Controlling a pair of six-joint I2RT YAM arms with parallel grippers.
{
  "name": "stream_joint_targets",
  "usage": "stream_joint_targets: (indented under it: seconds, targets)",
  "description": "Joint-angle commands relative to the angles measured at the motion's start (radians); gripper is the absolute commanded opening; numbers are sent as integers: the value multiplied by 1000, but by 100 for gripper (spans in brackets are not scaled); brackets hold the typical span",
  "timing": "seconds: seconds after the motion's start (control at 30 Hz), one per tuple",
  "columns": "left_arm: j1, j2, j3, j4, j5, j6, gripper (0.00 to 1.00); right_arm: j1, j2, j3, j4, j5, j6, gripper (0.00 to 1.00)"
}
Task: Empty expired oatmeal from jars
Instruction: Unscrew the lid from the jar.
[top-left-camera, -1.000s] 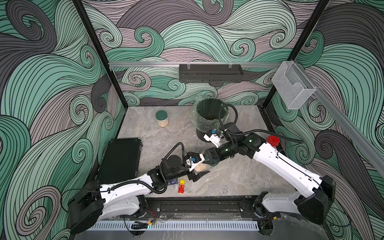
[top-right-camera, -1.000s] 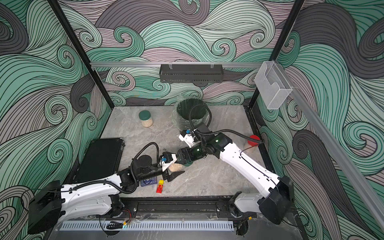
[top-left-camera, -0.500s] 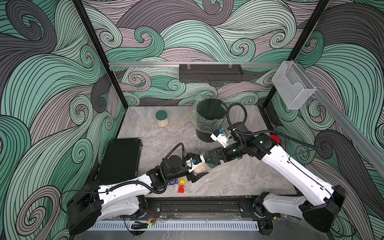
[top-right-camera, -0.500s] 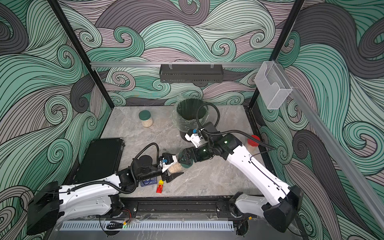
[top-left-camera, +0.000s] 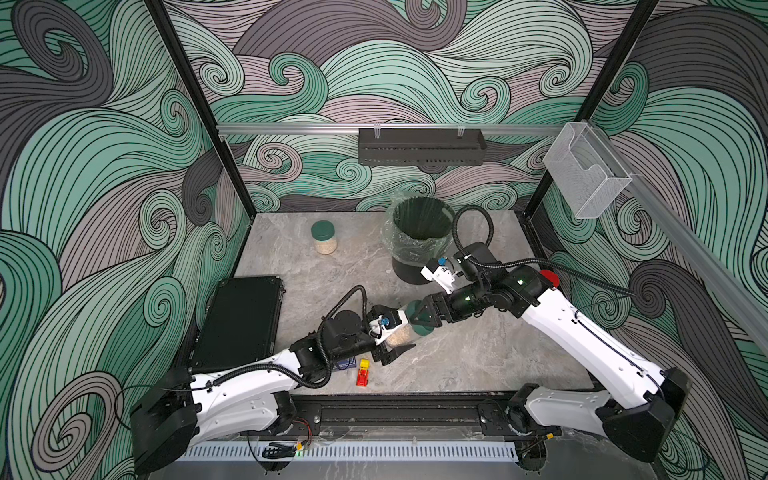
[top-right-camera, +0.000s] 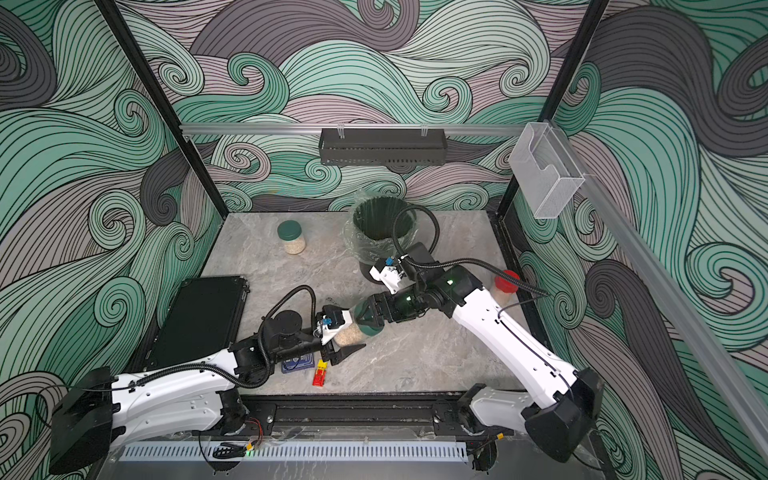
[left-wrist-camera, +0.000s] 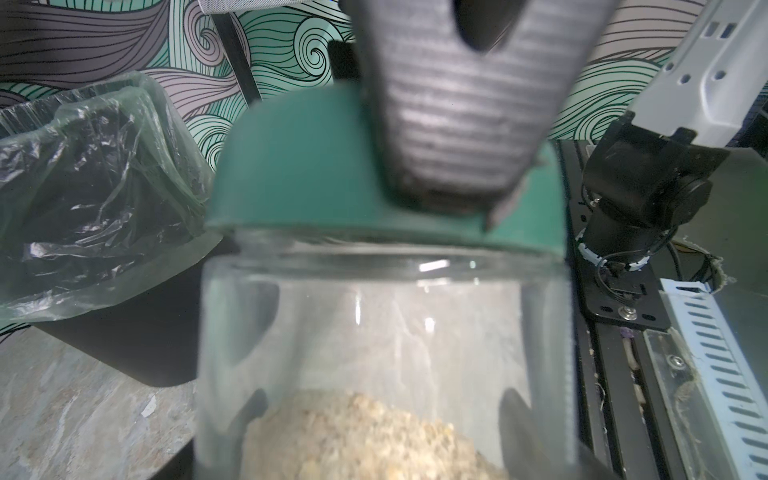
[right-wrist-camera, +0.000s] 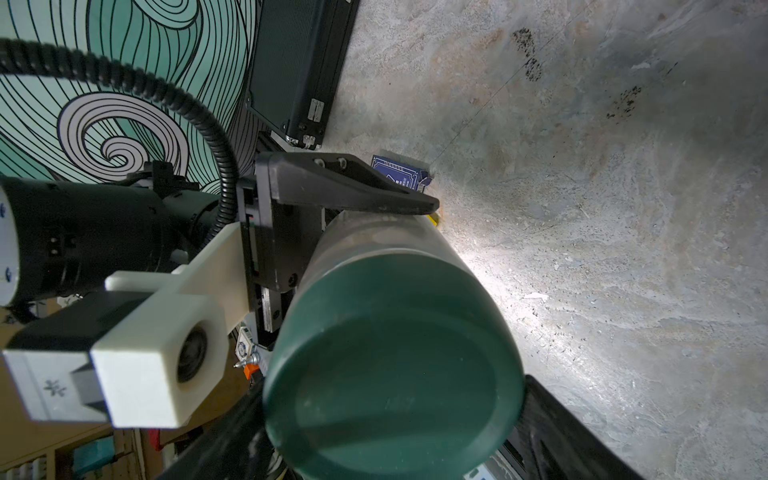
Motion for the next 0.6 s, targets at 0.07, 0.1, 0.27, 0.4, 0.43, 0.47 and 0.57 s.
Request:
stream_joint_targets:
  seconds: [0.07,0.1,0.27,0.4,0.43,0.47,0.57]
  targets:
    - [-6,-38,40,79,26,-7,54,43,-1,56,24,-79,-71,56]
    - [-6,-40,43,73,36,-9,55,62,-1,73,7,-43,-131,56]
    - [-7,-43,53,76,87,-26,55,70,-38,70,15,-42,-349,54]
    - [-7,-46,52,77,101,-36,55,54,-65,60,16,-72,-482,50]
    - [-6,-48,48,75,103,-37,55,50,-69,57,15,-64,-498,53]
    - [-6,-50,44,79,103,-40,55,49,-68,59,16,-48,-507,59]
    - [-7,-53,34,92,103,-44,55,46,-60,73,17,-49,-506,95]
